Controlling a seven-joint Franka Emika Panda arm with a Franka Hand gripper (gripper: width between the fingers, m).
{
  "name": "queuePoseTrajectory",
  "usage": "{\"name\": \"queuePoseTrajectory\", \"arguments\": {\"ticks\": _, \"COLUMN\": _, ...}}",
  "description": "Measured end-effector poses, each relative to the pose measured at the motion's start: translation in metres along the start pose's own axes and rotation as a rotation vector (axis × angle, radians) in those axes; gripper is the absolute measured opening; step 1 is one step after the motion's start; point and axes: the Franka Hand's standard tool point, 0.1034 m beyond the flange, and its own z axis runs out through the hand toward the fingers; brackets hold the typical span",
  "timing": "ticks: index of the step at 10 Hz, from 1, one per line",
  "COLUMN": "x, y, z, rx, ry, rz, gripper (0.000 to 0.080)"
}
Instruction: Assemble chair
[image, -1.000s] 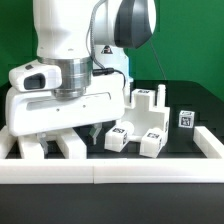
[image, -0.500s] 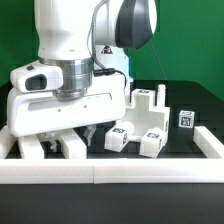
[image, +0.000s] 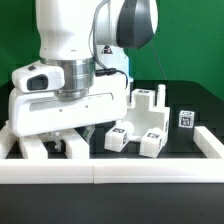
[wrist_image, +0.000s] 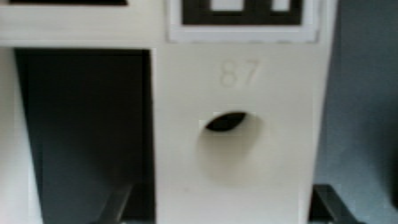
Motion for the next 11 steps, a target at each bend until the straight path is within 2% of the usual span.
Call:
{"name": "queuePoseTrajectory", "arguments": {"ticks": 2, "x": -0.001, "y": 0.001, "z": -0.006, "rx": 0.008, "ry": -0.007, "rz": 0.024, "gripper": 0.0290}}
{"name": "queuePoseTrajectory", "arguments": {"ticks": 6, "x": -0.001, "y": 0.002, "z": -0.035, "rx": 0.004, "ry": 0.018, "rz": 0.066, "gripper": 0.0290}}
{"name": "queuePoseTrajectory", "arguments": {"ticks": 8, "x": -0.001, "y": 0.003, "z": -0.050, "rx": 0.012, "ry": 0.020, "rz": 0.071, "gripper": 0.0291}}
{"name": "queuePoseTrajectory", "arguments": {"ticks": 9, "x": 0.001, "y": 0.004, "z": -0.052, "rx": 0.010, "ry": 0.025, "rz": 0.069, "gripper": 0.0290}}
{"name": "queuePoseTrajectory", "arguments": {"ticks": 11, "x": 0.001, "y": 0.005, "z": -0.043, "rx": 0.009, "ry": 0.019, "rz": 0.053, "gripper": 0.0290}}
